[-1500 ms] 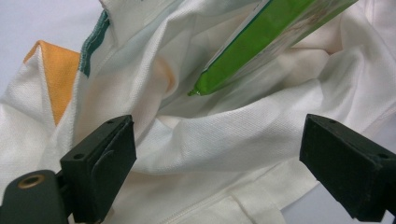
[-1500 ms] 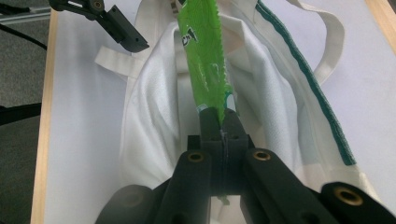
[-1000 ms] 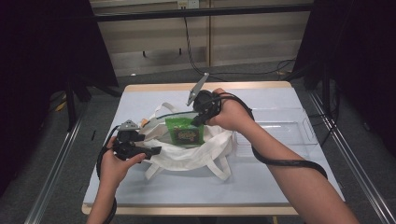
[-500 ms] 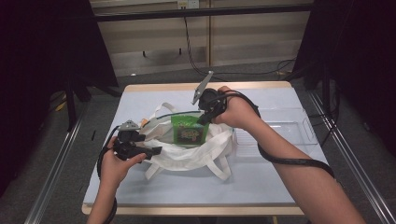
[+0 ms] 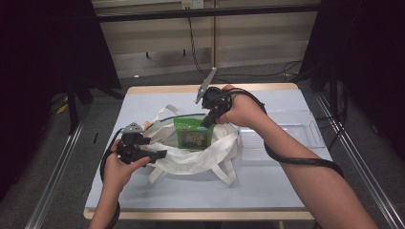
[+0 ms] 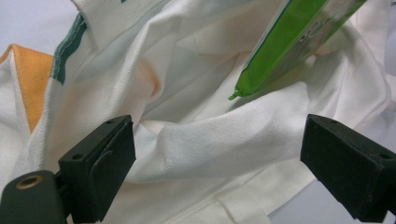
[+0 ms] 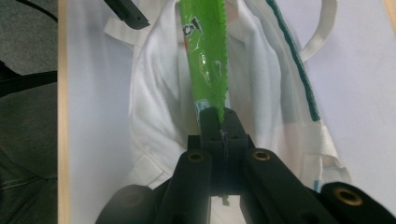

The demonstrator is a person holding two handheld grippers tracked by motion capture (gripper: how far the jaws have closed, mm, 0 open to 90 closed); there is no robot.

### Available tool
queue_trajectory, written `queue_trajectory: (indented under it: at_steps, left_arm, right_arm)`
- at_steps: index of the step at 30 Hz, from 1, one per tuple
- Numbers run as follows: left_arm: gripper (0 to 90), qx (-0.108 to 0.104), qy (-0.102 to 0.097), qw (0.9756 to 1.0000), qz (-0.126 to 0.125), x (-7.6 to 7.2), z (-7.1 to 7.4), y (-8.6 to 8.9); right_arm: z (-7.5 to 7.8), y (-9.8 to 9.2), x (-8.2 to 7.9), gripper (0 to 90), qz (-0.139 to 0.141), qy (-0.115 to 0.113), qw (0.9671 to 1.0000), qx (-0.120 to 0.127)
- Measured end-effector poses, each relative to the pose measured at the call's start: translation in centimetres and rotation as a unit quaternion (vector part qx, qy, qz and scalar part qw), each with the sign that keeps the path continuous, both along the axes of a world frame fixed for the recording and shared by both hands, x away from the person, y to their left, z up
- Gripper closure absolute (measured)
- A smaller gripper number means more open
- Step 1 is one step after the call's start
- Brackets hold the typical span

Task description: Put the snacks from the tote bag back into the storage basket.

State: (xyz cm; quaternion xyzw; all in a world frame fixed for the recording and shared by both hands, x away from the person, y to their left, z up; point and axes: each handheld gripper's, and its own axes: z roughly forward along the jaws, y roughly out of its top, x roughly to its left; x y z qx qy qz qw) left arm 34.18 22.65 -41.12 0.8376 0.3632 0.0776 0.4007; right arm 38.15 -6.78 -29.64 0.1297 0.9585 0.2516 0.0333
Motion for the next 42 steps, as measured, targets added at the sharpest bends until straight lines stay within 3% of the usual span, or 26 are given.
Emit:
queue_trajectory:
  at_steps: [13,29,42]
  left_arm:
    - [9.6,-0.005,-0.004,0.9999,-0.008,-0.2,0.4,-0.4]
    - [9.6,-0.011,-0.005,0.9999,-0.011,-0.3,0.6,-0.6]
    - [9.6,-0.011,-0.004,0.9998,-0.016,-0.3,0.6,-0.8]
  right_arm:
    - [2.4,-0.5,0.0,90.0,0.003,0.017,0.9998,0.009]
    - [5.3,-2.2,-0.2,90.0,0.0,0.014,0.9999,0.005]
    - [6.6,-3.6,0.0,90.0,-0.008,0.015,0.9998,0.008]
